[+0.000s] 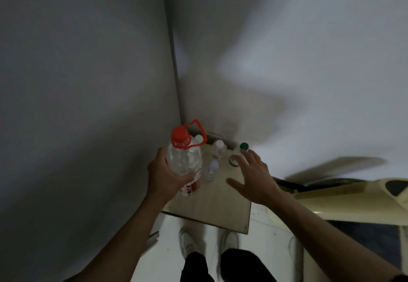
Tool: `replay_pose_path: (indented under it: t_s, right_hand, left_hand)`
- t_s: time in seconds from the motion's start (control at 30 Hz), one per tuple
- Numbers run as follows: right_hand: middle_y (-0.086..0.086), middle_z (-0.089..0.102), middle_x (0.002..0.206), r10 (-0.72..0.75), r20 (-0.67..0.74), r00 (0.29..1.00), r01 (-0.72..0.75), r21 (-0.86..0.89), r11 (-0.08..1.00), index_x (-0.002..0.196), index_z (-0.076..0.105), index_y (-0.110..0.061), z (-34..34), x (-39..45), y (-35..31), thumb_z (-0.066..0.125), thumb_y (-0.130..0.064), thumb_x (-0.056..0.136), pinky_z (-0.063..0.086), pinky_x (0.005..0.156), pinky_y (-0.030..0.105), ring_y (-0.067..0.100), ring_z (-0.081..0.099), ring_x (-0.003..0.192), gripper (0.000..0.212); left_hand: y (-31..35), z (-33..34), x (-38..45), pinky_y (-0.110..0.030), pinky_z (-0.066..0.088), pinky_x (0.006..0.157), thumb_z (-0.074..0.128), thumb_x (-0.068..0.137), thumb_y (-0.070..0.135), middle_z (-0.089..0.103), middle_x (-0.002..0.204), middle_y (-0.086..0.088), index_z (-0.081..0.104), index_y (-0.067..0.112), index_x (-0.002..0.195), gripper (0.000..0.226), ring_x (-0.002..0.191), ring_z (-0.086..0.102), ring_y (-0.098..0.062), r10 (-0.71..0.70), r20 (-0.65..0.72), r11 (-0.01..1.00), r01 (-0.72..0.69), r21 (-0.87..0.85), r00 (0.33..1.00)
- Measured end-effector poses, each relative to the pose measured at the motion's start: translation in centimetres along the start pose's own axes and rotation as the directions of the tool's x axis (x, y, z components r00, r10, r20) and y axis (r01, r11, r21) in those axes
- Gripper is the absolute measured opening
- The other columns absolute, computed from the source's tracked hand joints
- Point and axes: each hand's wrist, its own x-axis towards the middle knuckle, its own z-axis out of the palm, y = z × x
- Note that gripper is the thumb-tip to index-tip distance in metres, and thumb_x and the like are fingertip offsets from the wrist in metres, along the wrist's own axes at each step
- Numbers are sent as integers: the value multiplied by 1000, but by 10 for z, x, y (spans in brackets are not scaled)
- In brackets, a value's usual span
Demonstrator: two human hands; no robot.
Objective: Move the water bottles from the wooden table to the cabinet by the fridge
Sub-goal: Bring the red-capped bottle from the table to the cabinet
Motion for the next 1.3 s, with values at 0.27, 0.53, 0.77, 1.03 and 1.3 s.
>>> replay_pose_path:
  t_s: [0.27,0.53,0.77,1.03,1.3]
  right_hand:
    - [4,12,165,55,57,997,-58,48,997,153,22,-30,41,29,14,58,-60,88,21,121,55,28,6,153,80]
    - [1,12,165,117,12,993,-117,105,988,154,22,-30,79,50,37,59,-58,89,19,120,51,26,6,153,80]
    - [3,17,163,194,10,981,-193,143,971,150,27,-30,111,52,41,59,-59,87,28,118,53,27,11,151,76]
    - [4,10,165,223,70,972,-230,140,963,151,25,-31,120,50,35,61,-56,88,25,117,54,28,6,152,76]
    - [4,12,164,212,83,974,-222,126,967,150,27,-32,121,50,37,62,-55,87,25,117,54,29,8,151,76]
  left_hand:
    - [-43,28,13,-24,51,72,96,36,43,69,101,8,59,18,111,87,89,66,-15,4,7,999,-4,44,1000]
    - [-89,72,38,1,40,75,83,38,61,58,103,28,54,31,116,89,90,59,5,-11,-14,1000,10,-27,1000]
    - [-133,99,53,-19,49,86,88,40,56,62,111,19,56,25,121,92,102,62,-4,-3,-15,1000,3,19,1000]
    - [-152,120,52,5,35,82,102,43,31,59,116,17,56,21,124,93,101,54,8,21,-26,999,-20,28,999]
    - [-161,136,42,7,31,78,103,41,29,63,111,11,56,16,120,93,95,52,9,-4,-42,999,6,47,999]
